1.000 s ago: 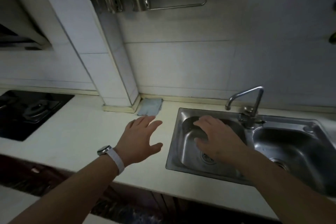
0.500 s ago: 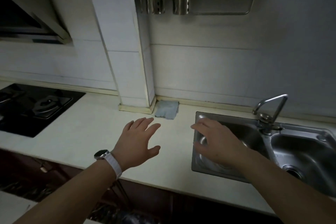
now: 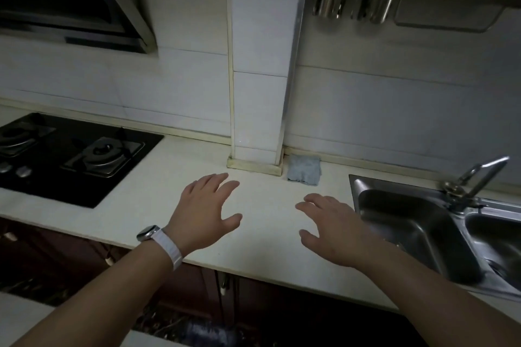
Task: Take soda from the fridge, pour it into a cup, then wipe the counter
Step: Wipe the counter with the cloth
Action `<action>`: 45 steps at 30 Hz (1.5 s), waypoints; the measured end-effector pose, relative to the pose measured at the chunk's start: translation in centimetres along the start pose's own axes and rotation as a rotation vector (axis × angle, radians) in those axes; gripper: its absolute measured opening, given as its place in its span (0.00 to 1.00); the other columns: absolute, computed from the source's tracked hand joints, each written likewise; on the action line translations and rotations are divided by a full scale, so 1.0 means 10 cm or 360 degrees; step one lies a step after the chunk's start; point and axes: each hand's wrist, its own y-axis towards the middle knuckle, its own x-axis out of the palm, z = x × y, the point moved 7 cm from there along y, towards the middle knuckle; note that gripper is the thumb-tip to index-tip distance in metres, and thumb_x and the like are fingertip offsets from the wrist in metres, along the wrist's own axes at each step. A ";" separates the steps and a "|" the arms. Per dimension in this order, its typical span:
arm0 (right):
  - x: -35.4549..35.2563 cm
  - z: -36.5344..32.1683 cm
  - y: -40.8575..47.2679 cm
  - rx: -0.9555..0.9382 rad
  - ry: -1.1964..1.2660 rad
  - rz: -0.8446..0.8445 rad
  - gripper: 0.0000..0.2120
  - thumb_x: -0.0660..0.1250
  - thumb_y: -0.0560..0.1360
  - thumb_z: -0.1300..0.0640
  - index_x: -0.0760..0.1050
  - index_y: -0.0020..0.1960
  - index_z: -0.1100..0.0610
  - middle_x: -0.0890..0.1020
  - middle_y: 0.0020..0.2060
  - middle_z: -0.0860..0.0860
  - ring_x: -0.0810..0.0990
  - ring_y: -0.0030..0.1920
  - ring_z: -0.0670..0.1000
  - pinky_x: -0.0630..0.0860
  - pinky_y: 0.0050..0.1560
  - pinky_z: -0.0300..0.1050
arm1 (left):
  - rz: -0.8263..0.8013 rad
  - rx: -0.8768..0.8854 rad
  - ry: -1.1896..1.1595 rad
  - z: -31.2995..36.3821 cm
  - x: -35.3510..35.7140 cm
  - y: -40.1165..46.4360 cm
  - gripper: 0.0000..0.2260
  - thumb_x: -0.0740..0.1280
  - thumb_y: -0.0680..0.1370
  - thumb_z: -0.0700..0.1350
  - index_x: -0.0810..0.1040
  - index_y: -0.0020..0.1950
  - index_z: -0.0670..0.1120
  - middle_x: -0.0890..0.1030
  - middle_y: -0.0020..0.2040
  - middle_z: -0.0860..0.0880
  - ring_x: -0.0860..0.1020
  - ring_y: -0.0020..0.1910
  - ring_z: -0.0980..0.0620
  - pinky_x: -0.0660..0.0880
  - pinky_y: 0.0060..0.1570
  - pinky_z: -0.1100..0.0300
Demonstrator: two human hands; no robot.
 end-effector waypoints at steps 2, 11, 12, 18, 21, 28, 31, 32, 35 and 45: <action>-0.01 -0.05 0.05 0.0010 -0.0015 0.0007 0.26 0.57 0.78 0.42 0.60 0.74 0.46 0.62 0.73 0.46 0.64 0.69 0.49 0.64 0.66 0.47 | -0.0020 0.0006 -0.0034 -0.07 0.03 0.02 0.34 0.53 0.69 0.67 0.64 0.74 0.57 0.63 0.76 0.53 0.60 0.75 0.50 0.57 0.71 0.50; 0.25 0.05 0.31 0.0078 0.0081 -0.0063 0.27 0.58 0.77 0.41 0.61 0.74 0.47 0.63 0.73 0.47 0.65 0.69 0.50 0.66 0.66 0.48 | -0.0147 0.0027 -0.0100 -0.14 0.31 0.13 0.32 0.60 0.72 0.64 0.64 0.74 0.56 0.63 0.76 0.53 0.59 0.75 0.50 0.58 0.72 0.50; 0.24 0.12 0.39 0.0115 0.0129 -0.0039 0.27 0.59 0.77 0.41 0.61 0.74 0.48 0.64 0.72 0.47 0.66 0.69 0.51 0.66 0.65 0.49 | -0.0168 0.0023 -0.0086 -0.16 0.35 0.17 0.31 0.60 0.72 0.64 0.63 0.74 0.56 0.62 0.76 0.53 0.59 0.75 0.50 0.57 0.72 0.50; 0.22 0.66 0.92 0.0263 0.0256 0.0030 0.28 0.60 0.77 0.42 0.62 0.74 0.49 0.65 0.73 0.48 0.66 0.69 0.52 0.67 0.67 0.51 | -0.0193 -0.0010 -0.0057 -0.28 0.54 0.62 0.31 0.59 0.72 0.64 0.66 0.73 0.55 0.66 0.75 0.53 0.63 0.73 0.51 0.59 0.70 0.51; 0.35 0.89 1.19 0.0276 0.0284 -0.0022 0.28 0.61 0.77 0.42 0.62 0.74 0.50 0.65 0.72 0.48 0.67 0.69 0.52 0.67 0.67 0.51 | -0.0276 -0.0026 -0.0054 -0.27 0.72 0.96 0.32 0.58 0.72 0.64 0.65 0.74 0.55 0.65 0.75 0.53 0.62 0.74 0.51 0.59 0.71 0.51; 0.79 1.49 1.75 0.0321 0.0358 -0.0113 0.28 0.61 0.76 0.41 0.62 0.73 0.49 0.66 0.71 0.47 0.68 0.68 0.51 0.67 0.67 0.52 | -0.0448 0.0017 -0.0076 -0.06 1.33 1.86 0.37 0.51 0.68 0.68 0.64 0.75 0.56 0.64 0.76 0.53 0.60 0.74 0.50 0.57 0.71 0.52; 1.00 1.79 1.97 0.0341 0.0349 -0.0202 0.29 0.60 0.77 0.41 0.61 0.74 0.49 0.66 0.71 0.48 0.67 0.68 0.51 0.67 0.67 0.52 | -0.0555 0.0037 -0.0097 0.05 1.66 2.18 0.34 0.57 0.72 0.66 0.62 0.76 0.55 0.62 0.77 0.52 0.59 0.75 0.50 0.56 0.72 0.51; 1.07 1.89 2.05 0.0349 0.0351 -0.0230 0.29 0.60 0.77 0.41 0.60 0.74 0.50 0.66 0.71 0.48 0.67 0.68 0.52 0.67 0.67 0.52 | -0.0582 0.0042 -0.0092 0.09 1.75 2.28 0.33 0.59 0.73 0.65 0.61 0.76 0.55 0.61 0.77 0.52 0.58 0.75 0.50 0.56 0.72 0.51; 1.27 2.15 2.30 0.0365 0.0366 -0.0286 0.29 0.60 0.76 0.41 0.60 0.74 0.50 0.66 0.71 0.49 0.67 0.68 0.53 0.67 0.66 0.52 | -0.0615 0.0044 -0.0086 0.18 2.01 2.54 0.32 0.62 0.75 0.63 0.61 0.76 0.55 0.60 0.77 0.52 0.58 0.75 0.50 0.55 0.72 0.52; 1.85 2.58 3.01 0.0347 0.0424 -0.0337 0.30 0.59 0.77 0.42 0.56 0.75 0.51 0.62 0.73 0.51 0.64 0.71 0.55 0.66 0.68 0.53 | -0.0704 -0.0040 -0.0162 0.14 2.65 2.99 0.30 0.62 0.73 0.60 0.66 0.74 0.53 0.66 0.75 0.50 0.62 0.73 0.49 0.59 0.70 0.51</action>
